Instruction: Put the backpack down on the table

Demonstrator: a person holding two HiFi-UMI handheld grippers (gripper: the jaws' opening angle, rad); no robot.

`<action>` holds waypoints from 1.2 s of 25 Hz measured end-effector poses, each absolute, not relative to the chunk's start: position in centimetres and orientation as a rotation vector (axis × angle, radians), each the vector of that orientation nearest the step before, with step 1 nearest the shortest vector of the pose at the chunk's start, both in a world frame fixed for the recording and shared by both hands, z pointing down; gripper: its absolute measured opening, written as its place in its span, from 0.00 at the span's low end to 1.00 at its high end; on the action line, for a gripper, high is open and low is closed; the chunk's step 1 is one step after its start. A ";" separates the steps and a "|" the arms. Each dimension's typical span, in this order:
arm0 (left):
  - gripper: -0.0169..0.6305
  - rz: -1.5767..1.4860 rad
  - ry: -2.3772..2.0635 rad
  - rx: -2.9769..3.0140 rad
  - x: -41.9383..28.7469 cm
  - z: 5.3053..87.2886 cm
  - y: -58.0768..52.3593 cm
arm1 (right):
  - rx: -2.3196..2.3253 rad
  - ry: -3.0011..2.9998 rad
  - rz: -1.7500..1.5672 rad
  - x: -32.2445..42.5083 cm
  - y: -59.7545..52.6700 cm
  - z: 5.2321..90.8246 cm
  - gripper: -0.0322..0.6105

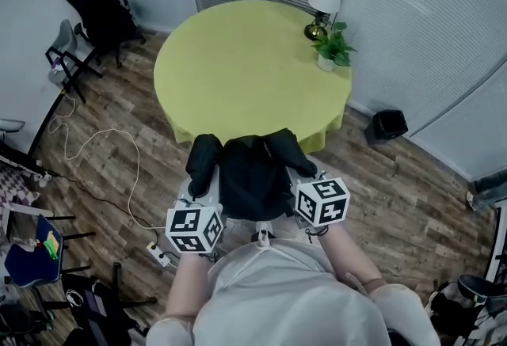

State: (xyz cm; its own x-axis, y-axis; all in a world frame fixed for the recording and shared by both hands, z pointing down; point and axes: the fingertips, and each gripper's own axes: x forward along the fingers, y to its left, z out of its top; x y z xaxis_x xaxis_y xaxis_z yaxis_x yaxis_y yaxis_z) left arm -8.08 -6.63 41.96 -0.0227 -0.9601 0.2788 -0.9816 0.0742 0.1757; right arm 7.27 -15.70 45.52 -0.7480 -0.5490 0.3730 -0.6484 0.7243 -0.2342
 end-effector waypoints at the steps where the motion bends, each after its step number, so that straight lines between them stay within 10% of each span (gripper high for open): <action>1: 0.06 0.086 -2.040 1.934 -8.1 41.9 -7.8 | 0.936 -2.657 0.510 7.3 -16.9 45.4 0.11; 30: 0.06 0.107 -1.850 2.052 -21.5 41.7 -33.7 | 1.155 -2.590 0.563 -4.4 -40.5 44.3 0.11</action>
